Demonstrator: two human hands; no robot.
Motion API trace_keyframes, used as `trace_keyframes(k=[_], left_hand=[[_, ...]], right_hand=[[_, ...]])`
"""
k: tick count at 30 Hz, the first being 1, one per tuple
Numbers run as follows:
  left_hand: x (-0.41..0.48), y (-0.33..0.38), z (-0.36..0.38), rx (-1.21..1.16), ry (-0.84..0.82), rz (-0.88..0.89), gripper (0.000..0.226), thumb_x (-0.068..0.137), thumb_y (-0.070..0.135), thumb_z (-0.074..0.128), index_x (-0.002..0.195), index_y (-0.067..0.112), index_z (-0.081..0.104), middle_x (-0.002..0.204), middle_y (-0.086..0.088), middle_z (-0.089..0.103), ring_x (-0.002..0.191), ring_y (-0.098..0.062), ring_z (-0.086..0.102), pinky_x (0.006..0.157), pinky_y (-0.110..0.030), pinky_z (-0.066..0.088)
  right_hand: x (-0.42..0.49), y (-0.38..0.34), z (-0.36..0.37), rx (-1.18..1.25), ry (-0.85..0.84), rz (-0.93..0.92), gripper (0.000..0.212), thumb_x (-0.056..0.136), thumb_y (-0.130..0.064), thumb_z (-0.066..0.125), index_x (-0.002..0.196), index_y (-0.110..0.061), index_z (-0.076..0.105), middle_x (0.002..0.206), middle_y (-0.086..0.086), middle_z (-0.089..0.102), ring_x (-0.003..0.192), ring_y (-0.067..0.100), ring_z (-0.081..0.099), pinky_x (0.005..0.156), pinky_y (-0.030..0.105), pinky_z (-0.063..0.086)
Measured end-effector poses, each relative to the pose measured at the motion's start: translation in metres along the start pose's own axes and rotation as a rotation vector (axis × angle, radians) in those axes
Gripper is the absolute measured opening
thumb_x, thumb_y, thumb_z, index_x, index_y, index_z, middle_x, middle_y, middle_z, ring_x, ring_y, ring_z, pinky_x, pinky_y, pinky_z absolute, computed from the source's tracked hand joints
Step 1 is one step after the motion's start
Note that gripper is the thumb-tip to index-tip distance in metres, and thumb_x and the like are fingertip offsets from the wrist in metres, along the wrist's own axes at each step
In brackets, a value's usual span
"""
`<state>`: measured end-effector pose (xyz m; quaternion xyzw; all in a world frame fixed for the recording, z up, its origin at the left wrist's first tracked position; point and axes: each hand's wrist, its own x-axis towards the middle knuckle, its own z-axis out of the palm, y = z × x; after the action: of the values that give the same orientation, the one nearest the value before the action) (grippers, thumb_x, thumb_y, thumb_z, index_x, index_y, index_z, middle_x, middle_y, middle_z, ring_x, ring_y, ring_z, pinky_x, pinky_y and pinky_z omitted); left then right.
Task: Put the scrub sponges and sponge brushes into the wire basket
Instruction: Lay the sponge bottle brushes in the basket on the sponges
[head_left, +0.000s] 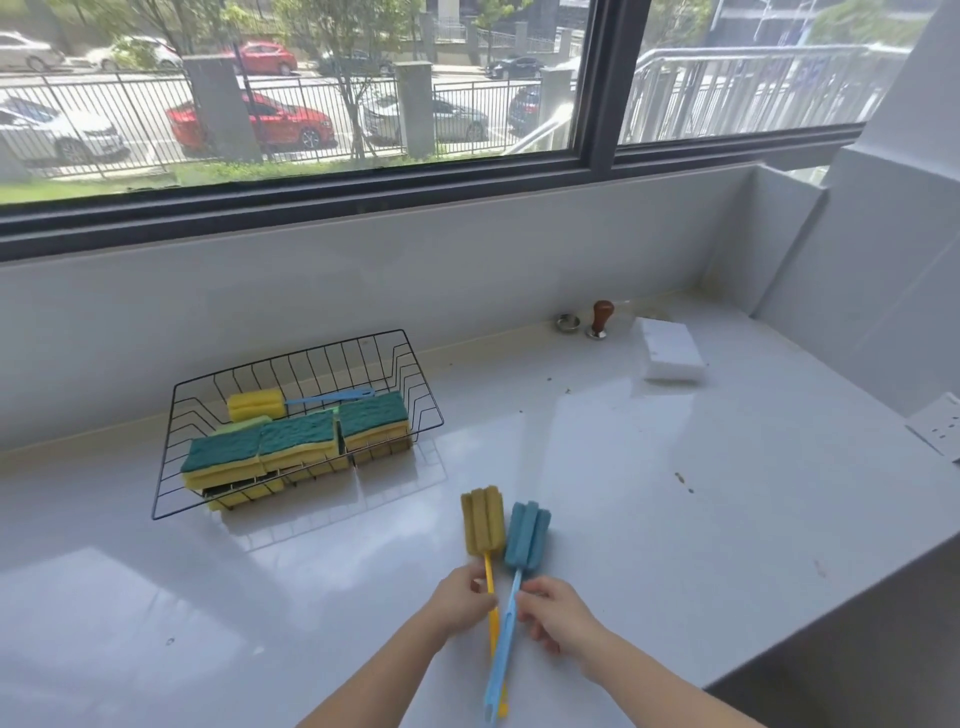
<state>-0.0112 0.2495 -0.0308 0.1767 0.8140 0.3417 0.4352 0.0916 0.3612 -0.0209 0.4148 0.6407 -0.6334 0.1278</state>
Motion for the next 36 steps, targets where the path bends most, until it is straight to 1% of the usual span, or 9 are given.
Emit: trace_keyframes(k=[2,5,10,13,17,22,27,31,36], left_hand=[[-0.007,-0.005,0.000,-0.022,-0.009,-0.002,0.022,0.083,0.004,0.052,0.075,0.025,0.055,0.062,0.006,0.050,0.048,0.000,0.048,0.045,-0.012,0.035],[-0.014,-0.011,-0.005,-0.072,0.023,-0.016,0.019,0.081,0.007,0.056,0.072,0.023,0.055,0.065,0.003,0.056,0.048,0.000,0.051,0.043,-0.009,0.037],[-0.022,-0.003,-0.035,0.006,0.259,0.088,0.007,0.092,0.014,0.044,0.089,0.015,0.051,0.088,-0.006,0.063,0.083,-0.022,0.062,0.080,-0.035,0.051],[-0.030,0.011,-0.069,0.086,0.355,0.209,0.014,0.094,0.021,0.035,0.098,0.022,0.049,0.088,-0.001,0.064,0.082,-0.020,0.062,0.074,-0.036,0.051],[-0.041,0.033,-0.130,0.159,0.515,0.335,0.017,0.097,0.027,0.033,0.094,0.030,0.049,0.076,0.015,0.052,0.076,-0.014,0.055,0.064,-0.031,0.043],[-0.040,0.055,-0.216,0.300,0.621,0.383,0.022,0.098,0.024,0.036,0.096,0.021,0.057,0.083,0.000,0.053,0.075,-0.019,0.052,0.065,-0.033,0.043],[-0.022,0.064,-0.285,0.455,0.564,0.344,0.028,0.097,0.017,0.037,0.112,0.015,0.061,0.100,-0.007,0.055,0.091,-0.023,0.054,0.082,-0.037,0.047],[0.002,0.068,-0.320,0.435,0.458,0.283,0.026,0.097,0.015,0.037,0.107,0.016,0.061,0.097,-0.003,0.061,0.081,-0.020,0.057,0.071,-0.031,0.049],[0.043,0.066,-0.346,0.417,0.356,0.226,0.025,0.094,0.014,0.038,0.095,0.022,0.062,0.092,0.001,0.069,0.080,-0.021,0.065,0.077,-0.039,0.055]], right_hand=[[0.002,0.001,0.004,-0.034,-0.010,-0.022,0.006,0.093,-0.015,0.056,0.089,-0.010,0.058,0.066,0.002,0.055,0.043,0.011,0.042,0.036,0.018,0.029],[0.004,-0.004,0.011,-0.057,-0.042,-0.043,0.007,0.091,-0.013,0.059,0.085,-0.010,0.059,0.063,0.003,0.055,0.044,0.010,0.046,0.039,0.018,0.034],[0.007,-0.037,0.031,0.033,-0.069,-0.092,0.006,0.093,-0.013,0.054,0.089,-0.012,0.058,0.074,0.001,0.066,0.059,0.011,0.059,0.050,0.020,0.045],[0.008,-0.069,0.049,0.122,-0.096,-0.147,0.006,0.093,-0.016,0.053,0.093,-0.014,0.059,0.088,0.002,0.072,0.077,0.014,0.065,0.062,0.023,0.053],[0.010,-0.120,0.078,0.309,-0.108,-0.179,0.010,0.095,-0.017,0.053,0.099,-0.014,0.061,0.093,0.004,0.071,0.083,0.016,0.065,0.063,0.024,0.055],[0.020,-0.180,0.118,0.583,-0.189,-0.161,0.011,0.097,-0.012,0.050,0.095,-0.011,0.061,0.093,0.010,0.065,0.090,0.020,0.064,0.068,0.030,0.056],[0.039,-0.241,0.153,0.825,-0.193,-0.128,0.014,0.099,-0.009,0.043,0.100,-0.014,0.056,0.104,0.012,0.063,0.098,0.022,0.062,0.076,0.040,0.054],[0.058,-0.271,0.177,0.858,-0.110,-0.096,0.022,0.098,-0.010,0.046,0.118,-0.014,0.053,0.118,0.015,0.061,0.111,0.029,0.059,0.083,0.045,0.053],[0.082,-0.295,0.196,0.884,-0.026,-0.015,0.038,0.095,-0.003,0.050,0.129,-0.018,0.046,0.129,0.016,0.051,0.121,0.037,0.050,0.092,0.052,0.052]])
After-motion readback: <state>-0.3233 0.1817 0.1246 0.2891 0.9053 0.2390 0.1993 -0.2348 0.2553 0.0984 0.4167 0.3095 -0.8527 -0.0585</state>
